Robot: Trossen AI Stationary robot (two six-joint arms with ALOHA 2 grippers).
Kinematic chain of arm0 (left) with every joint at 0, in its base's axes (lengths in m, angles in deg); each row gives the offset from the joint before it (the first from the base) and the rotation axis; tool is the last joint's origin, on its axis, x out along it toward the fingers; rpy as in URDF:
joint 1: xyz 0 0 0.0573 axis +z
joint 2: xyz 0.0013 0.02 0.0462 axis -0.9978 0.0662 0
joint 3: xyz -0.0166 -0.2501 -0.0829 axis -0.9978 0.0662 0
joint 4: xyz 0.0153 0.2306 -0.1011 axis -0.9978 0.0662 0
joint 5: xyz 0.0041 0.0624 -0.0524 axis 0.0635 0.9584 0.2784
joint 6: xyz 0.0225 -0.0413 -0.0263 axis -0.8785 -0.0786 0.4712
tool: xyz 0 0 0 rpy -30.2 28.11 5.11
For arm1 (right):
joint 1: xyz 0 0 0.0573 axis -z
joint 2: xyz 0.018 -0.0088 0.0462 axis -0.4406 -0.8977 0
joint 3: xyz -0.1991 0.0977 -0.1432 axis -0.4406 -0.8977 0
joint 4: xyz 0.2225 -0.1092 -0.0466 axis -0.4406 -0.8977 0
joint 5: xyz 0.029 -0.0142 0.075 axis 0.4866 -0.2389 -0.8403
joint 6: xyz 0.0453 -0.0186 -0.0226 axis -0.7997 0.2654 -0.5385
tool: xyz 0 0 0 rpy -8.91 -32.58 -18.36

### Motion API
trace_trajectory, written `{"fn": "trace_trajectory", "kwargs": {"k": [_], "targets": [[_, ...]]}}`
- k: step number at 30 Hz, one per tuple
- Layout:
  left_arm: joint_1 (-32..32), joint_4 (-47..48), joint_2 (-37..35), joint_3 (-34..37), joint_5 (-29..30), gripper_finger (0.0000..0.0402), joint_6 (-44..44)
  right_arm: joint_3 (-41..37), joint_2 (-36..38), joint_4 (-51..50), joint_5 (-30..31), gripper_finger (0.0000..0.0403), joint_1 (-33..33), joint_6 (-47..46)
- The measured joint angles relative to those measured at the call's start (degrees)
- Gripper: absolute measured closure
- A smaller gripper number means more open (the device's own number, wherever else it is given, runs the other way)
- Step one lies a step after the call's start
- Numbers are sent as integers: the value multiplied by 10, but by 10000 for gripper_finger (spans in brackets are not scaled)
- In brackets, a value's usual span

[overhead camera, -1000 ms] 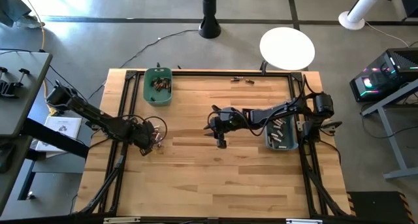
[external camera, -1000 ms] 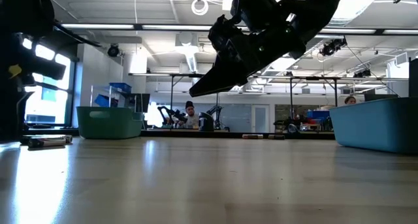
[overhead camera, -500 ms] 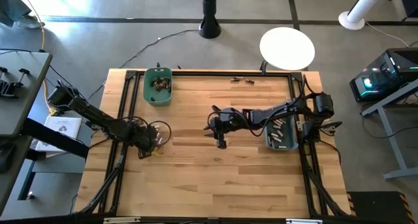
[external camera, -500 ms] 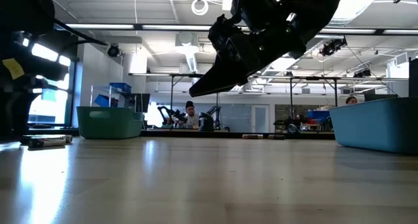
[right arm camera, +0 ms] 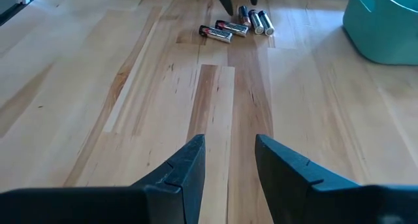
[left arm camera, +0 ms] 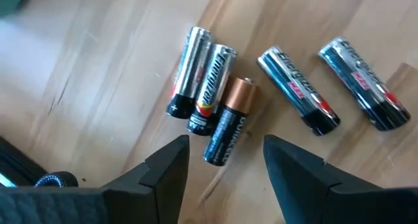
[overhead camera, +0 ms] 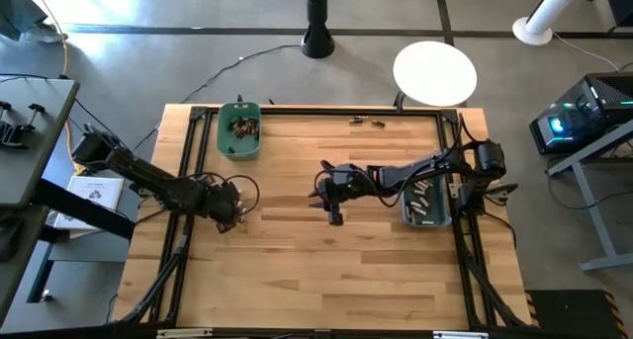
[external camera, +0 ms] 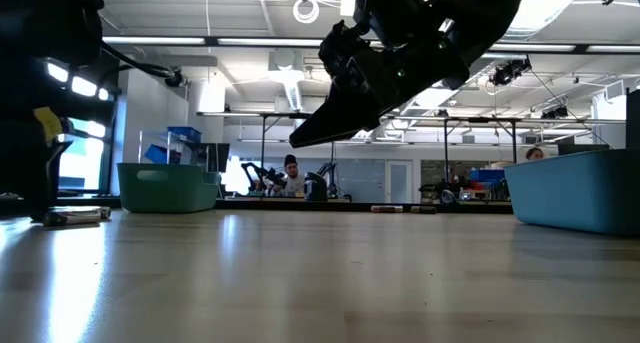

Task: Sort batteries
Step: Put the black battery into the green bin

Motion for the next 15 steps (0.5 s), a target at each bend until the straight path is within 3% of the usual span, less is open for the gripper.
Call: {"fn": "trace_trajectory", "kwargs": {"k": [10,15], "targets": [[34,-7,0,0,-34,213,-28,0,0,0,0,274,0,-2],[38,-14,0,0,-24,213,-31,0,0,0,0,274,-2,-2]]}}
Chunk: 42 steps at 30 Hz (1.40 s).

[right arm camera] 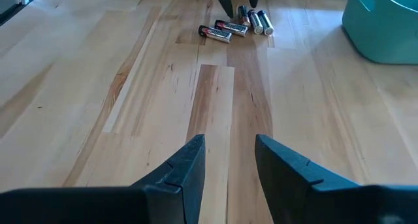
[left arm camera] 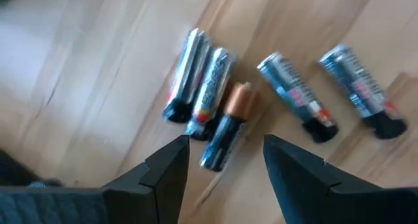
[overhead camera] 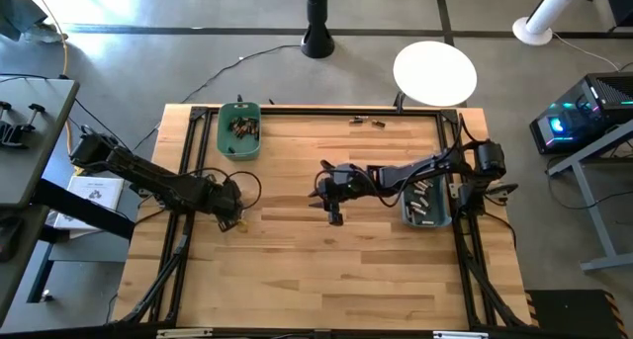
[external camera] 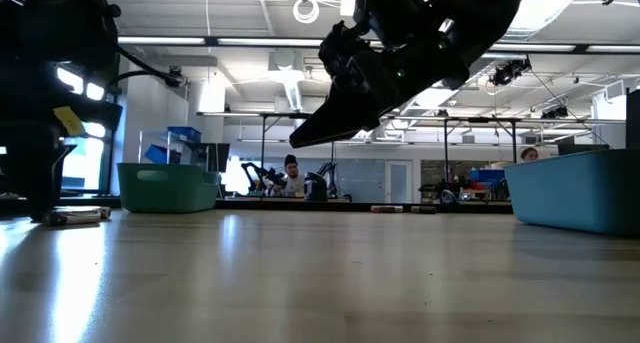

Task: Sort batteries
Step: Put the black battery into the green bin

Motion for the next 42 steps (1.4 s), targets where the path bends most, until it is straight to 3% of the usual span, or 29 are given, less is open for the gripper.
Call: {"fn": "trace_trajectory", "kwargs": {"k": [6,15,19,23,25,29,32,35,39,42], "targets": [[0,-89,0,21,-28,213,-57,0,0,0,0,274,-12,3],[0,-104,0,27,-65,223,-32,0,0,5,0,274,-20,21],[-2,-114,0,28,-73,274,-33,0,0,5,0,274,-20,21],[-2,-116,0,24,-82,367,-23,0,0,-5,0,274,-20,23],[-6,-122,1,14,-85,376,-22,0,0,-20,0,274,-20,26],[-32,-170,0,-26,-12,371,-54,0,0,-54,0,274,-20,33],[-39,-229,0,-47,110,374,-79,-4,0,-60,0,274,-20,44],[-4,-257,0,-55,212,374,-73,-13,0,-46,0,274,-20,46],[126,-218,0,-71,223,374,-73,-15,0,-16,0,274,-19,36],[250,-210,0,-87,206,374,-154,-15,0,8,0,274,-19,37]]}}
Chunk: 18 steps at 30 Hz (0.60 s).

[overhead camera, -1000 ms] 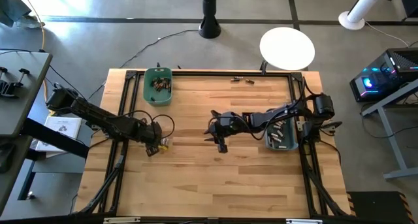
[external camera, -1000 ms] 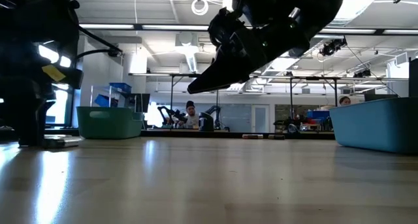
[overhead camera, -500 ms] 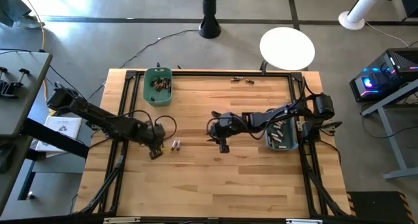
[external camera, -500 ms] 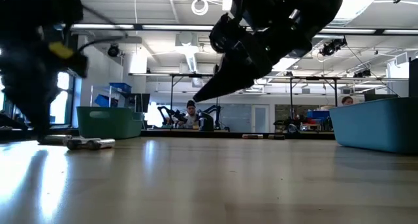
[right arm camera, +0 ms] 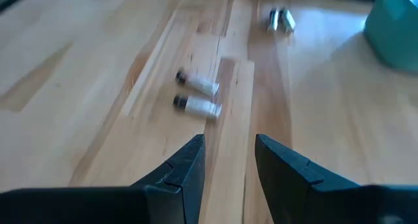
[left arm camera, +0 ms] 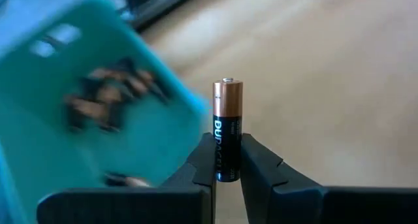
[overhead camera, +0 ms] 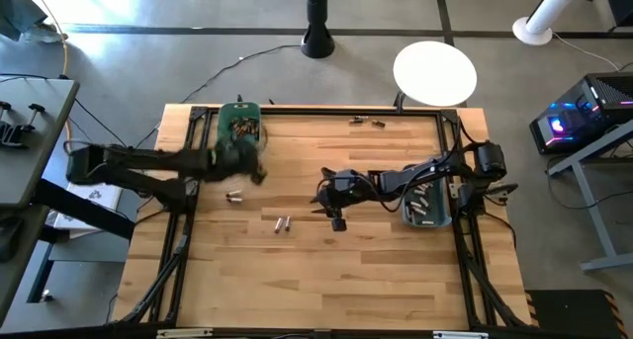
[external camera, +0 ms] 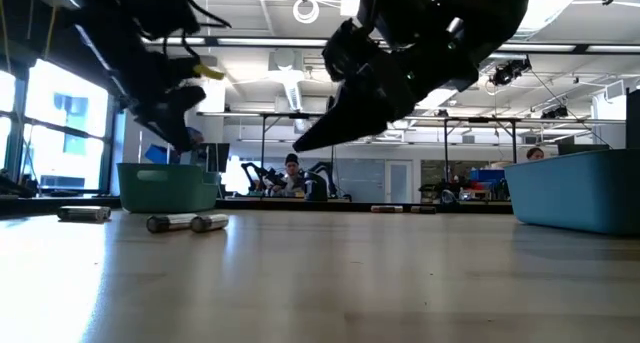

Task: Sort batteries
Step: Put the black battery into the green bin

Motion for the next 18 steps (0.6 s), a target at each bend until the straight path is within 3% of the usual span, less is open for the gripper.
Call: {"fn": "trace_trajectory", "kwargs": {"k": [6,10,13,18], "targets": [[253,-4,14,-47,-177,374,-144,0,0,46,0,274,0,0],[378,14,61,-68,-285,374,-189,0,0,60,0,274,0,-7],[427,16,116,-74,-334,374,-218,0,0,61,0,274,0,-15],[441,13,206,-99,-339,366,-245,0,0,61,0,274,0,-15]]}}
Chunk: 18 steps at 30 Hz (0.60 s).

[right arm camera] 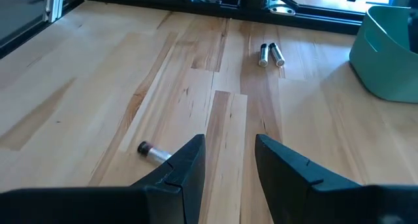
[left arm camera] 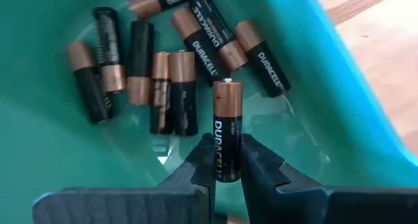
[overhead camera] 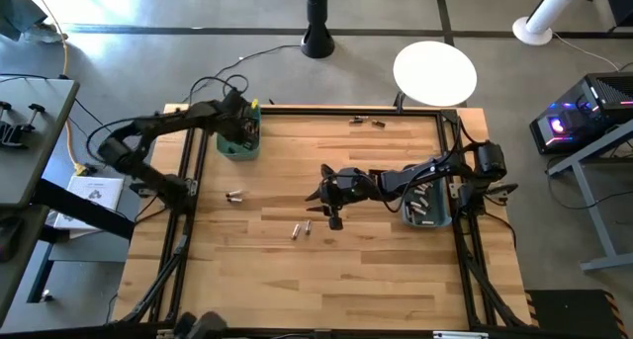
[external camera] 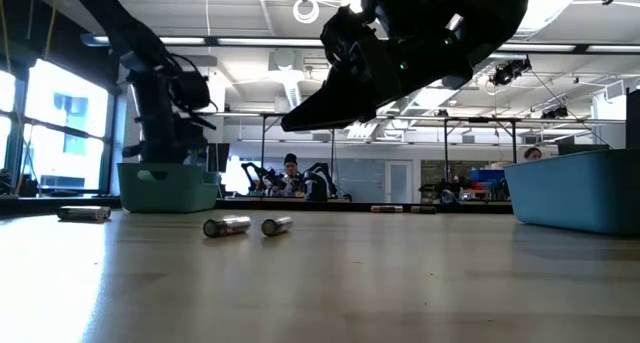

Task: Sort batteries
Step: Put the black battery into the green bin, then put the silver battery into the blue bin

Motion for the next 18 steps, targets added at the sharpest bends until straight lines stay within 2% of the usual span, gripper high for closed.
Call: {"fn": "trace_trajectory", "kwargs": {"k": [4,8,15,18], "targets": [[-2,-1,46,-26,11,358,-15,0,0,-1,0,274,0,0],[-1,0,61,-45,12,347,-22,0,0,-6,0,274,0,0],[1,33,59,-80,13,278,-36,0,0,-28,0,274,0,-12],[1,60,59,-98,13,250,-36,0,0,-43,0,274,-1,16]]}}
